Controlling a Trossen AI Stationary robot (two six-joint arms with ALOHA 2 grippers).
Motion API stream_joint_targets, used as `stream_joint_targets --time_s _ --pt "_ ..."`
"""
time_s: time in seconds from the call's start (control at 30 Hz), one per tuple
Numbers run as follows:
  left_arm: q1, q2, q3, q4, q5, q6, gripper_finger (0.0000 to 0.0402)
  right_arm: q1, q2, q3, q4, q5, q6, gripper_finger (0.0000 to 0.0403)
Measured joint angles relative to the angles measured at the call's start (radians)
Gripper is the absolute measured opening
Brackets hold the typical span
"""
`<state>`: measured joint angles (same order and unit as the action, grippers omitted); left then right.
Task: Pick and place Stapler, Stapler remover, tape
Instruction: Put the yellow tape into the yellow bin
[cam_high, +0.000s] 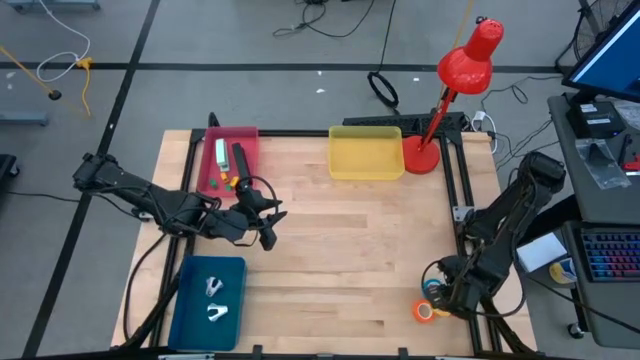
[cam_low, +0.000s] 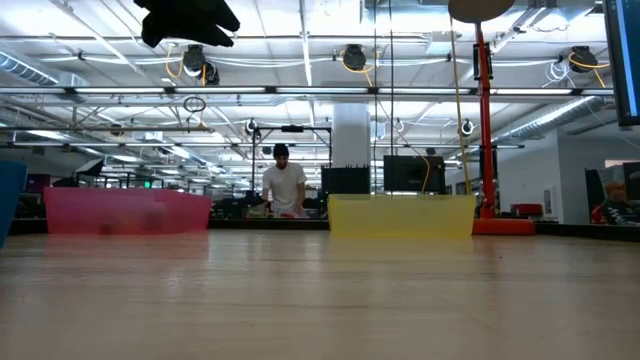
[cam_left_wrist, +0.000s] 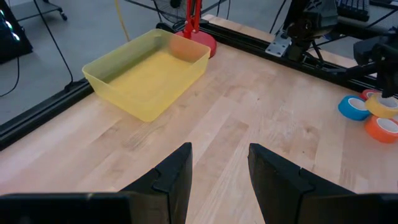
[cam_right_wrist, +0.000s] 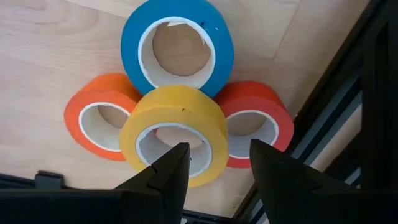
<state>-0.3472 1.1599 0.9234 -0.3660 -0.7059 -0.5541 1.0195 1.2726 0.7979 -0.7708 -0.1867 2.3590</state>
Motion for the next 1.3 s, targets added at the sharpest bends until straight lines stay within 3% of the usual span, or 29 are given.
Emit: stream_joint_targets --time_s 0.47,0.9,1.1,1.3 --pt "0.000 0.000 0.000 0.000 0.000 0.003 0.0157 0.004 0.094 0.000 0.031 -0.001 0.011 0.0155" --pt "0.000 0.000 0.000 0.001 0.000 0.002 0.0157 0.004 0.094 0.000 0.027 0.001 -0.005 0.0032" --pt "0.000 0.000 0.000 0.002 0.000 0.003 0.0157 0.004 0.044 0.000 -0.006 0.011 -0.017 0.0032" --pt "0.000 0.000 0.000 0.008 0.043 0.000 0.0157 0.004 -0.063 0.000 -0.056 0.137 -0.015 0.0035"
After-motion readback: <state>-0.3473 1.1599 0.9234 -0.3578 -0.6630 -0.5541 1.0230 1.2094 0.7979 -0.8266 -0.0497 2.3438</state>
